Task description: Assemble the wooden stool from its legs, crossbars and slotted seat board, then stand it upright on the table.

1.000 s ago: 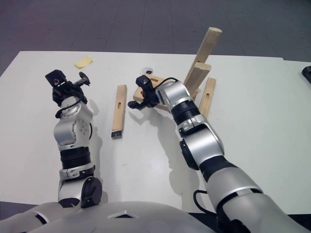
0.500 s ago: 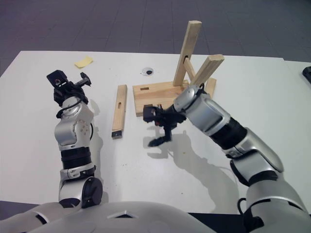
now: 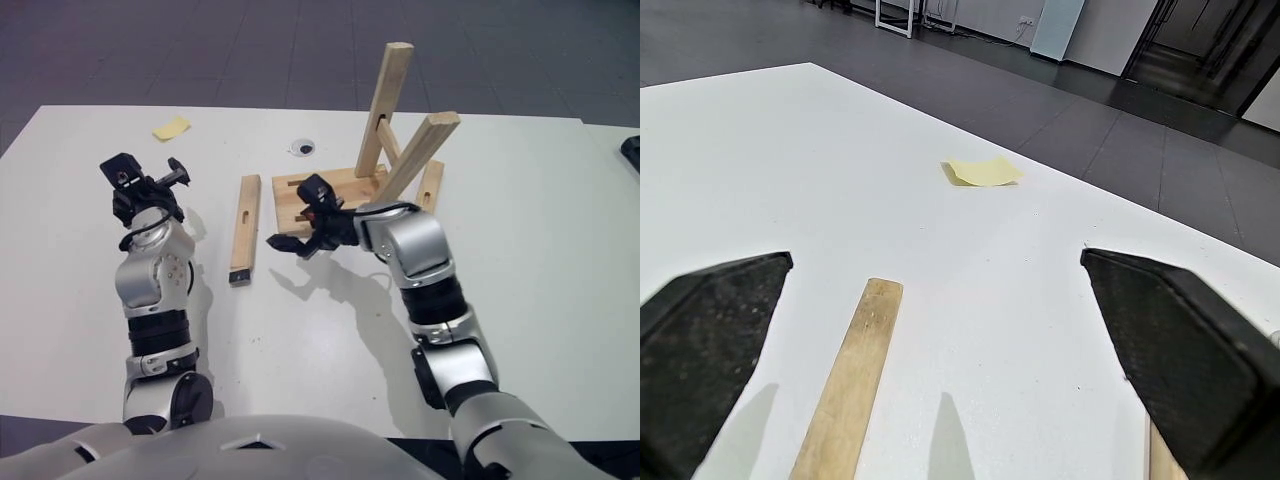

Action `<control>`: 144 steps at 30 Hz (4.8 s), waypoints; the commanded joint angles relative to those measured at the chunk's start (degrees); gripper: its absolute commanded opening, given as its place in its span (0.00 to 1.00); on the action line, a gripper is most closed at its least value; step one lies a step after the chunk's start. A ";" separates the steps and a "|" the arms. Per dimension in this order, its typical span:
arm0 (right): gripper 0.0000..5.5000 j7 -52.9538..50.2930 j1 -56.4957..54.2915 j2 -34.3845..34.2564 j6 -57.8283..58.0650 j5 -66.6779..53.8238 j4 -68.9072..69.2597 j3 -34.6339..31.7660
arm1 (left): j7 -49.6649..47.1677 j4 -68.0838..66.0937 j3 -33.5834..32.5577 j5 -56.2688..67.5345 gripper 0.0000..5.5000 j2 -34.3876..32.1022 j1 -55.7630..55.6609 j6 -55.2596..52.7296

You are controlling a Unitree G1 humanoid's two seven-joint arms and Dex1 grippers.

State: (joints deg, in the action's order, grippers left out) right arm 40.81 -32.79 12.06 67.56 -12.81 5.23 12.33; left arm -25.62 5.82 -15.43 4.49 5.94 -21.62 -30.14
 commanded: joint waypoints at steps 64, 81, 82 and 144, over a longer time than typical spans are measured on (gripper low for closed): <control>0.98 13.15 10.84 24.89 -42.37 25.76 13.98 0.56 | 1.56 0.30 -0.82 -0.86 0.98 -1.92 2.47 -1.16; 0.98 3.13 7.25 23.68 -44.41 30.50 0.30 3.54 | 4.00 0.18 1.08 -1.41 0.98 -2.84 2.10 -3.70; 0.98 3.33 8.13 24.37 -44.19 30.64 1.46 3.42 | 4.08 0.31 1.10 -1.43 0.98 -2.87 2.31 -3.83; 0.98 -27.94 6.36 -5.26 -21.33 -30.54 25.05 -39.38 | 36.80 -16.73 -6.93 11.80 0.24 -30.92 -2.72 4.30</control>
State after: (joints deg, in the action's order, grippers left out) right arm 17.54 -21.56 10.63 46.82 -33.64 31.67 -20.34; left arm 14.62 -22.13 -17.11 12.05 -27.56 -20.45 -30.86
